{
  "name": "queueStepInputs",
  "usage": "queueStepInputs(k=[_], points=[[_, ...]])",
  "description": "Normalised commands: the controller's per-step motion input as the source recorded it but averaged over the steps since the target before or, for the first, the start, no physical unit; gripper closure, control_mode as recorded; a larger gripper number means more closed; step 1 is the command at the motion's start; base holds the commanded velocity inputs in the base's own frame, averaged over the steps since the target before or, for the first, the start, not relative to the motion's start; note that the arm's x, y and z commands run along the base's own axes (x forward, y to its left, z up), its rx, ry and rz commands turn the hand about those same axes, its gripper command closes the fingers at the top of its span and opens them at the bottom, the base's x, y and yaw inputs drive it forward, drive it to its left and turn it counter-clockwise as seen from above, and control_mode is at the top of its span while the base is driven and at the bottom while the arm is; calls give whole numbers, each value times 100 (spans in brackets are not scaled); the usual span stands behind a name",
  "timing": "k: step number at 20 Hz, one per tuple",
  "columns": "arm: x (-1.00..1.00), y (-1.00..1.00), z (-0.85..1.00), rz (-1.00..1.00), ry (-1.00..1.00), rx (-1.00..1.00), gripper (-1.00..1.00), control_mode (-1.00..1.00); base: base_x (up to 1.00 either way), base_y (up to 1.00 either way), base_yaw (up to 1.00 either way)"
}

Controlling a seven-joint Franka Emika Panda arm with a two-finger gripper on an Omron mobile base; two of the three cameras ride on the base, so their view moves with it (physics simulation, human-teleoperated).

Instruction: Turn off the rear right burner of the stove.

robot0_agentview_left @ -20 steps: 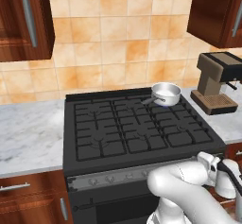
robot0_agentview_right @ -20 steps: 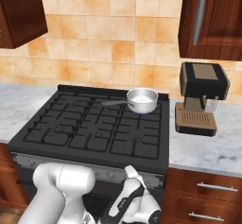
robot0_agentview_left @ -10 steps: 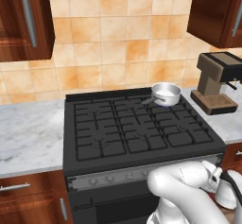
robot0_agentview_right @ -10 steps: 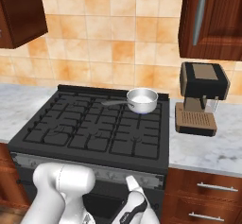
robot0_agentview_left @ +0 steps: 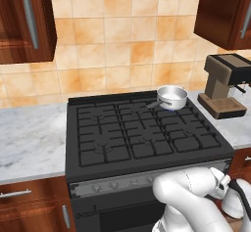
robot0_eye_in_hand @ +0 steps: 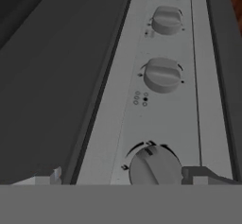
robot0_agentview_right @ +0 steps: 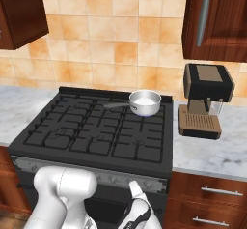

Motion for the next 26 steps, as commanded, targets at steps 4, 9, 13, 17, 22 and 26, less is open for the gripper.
queueStepInputs(k=[4, 9, 13, 17, 22, 26], points=[[16, 0, 0, -4, -1, 1, -100, -100, 0, 0, 0], [9, 2, 17, -6, 0, 0, -100, -100, 0, 0, 0], [0, 0, 19, -6, 0, 0, -100, -100, 0, 0, 0], [0, 0, 21, -4, 0, 0, -100, -100, 0, 0, 0], [0, 3, 8, -4, 0, 0, -100, -100, 0, 0, 0], [-25, 2, 17, 0, 0, 2, -100, -100, 0, 0, 0]])
